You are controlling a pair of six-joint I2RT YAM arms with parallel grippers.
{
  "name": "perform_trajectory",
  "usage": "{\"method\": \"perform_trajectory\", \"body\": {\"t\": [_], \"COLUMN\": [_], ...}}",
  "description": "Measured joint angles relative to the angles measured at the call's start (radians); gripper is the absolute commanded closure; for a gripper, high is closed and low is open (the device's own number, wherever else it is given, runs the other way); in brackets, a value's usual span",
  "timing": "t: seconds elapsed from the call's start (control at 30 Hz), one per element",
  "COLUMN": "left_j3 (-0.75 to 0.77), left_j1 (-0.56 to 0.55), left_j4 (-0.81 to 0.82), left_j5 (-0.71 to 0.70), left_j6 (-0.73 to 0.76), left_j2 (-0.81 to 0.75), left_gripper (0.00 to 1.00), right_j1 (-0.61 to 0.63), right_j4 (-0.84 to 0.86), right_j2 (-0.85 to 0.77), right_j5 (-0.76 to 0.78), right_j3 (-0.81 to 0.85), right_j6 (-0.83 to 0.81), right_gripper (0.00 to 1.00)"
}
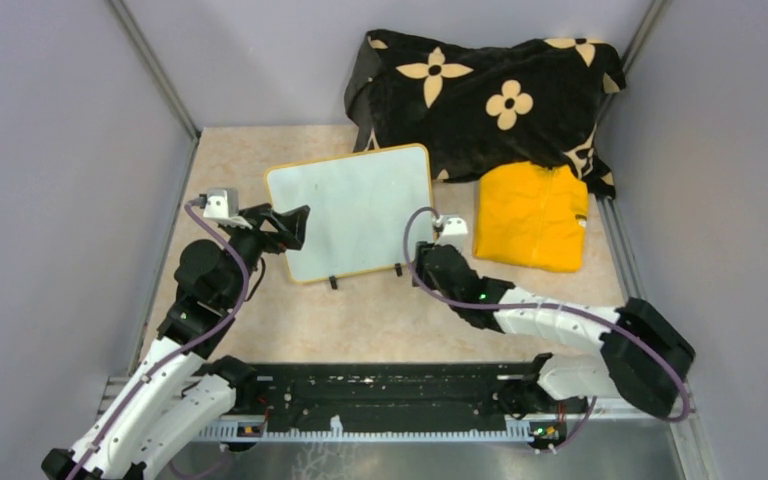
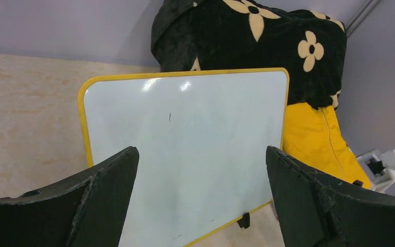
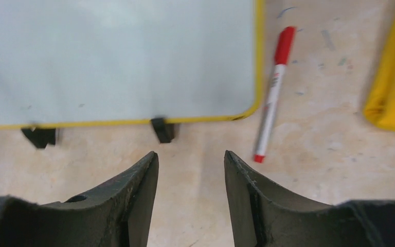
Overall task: Write a sentence on the whiteboard
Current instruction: Open the whiteboard marker at the center of the board.
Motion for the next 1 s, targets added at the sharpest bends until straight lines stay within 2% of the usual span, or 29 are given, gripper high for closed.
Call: {"method": "perform_trajectory", "body": {"t": [0.1,0.23,0.6,0.8,1.0], "left_j3": [0.0,0.0,0.0,0.0,0.0], "left_j1": [0.0,0.0,0.0,0.0,0.0], "left_j4": [0.0,0.0,0.0,0.0,0.0], "left_j5": [0.0,0.0,0.0,0.0,0.0], "left_j6": [0.0,0.0,0.0,0.0,0.0], "left_j2": [-0.001,-0.001,-0.004,-0.005,-0.005], "left_gripper": [0.01,0.01,0.01,0.01,0.01], "right_j1": [-0.116,-0.207,-0.233,-0.251,-0.267], "right_j4": [-0.026,-0.06,0.011,0.064,0.115], "right_j2": [-0.089,-0.098,0.106,0.157,0.195], "right_j5": [-0.026,-0.054,-0.146,-0.151,-0.135], "right_j3": [-0.034,-0.072,-0.076,-0.073,-0.064], "right_j6": [0.005,0.008,0.02,0.019,0.009], "right_gripper": [0.55,0.57,0.62,0.65,0.78]}}
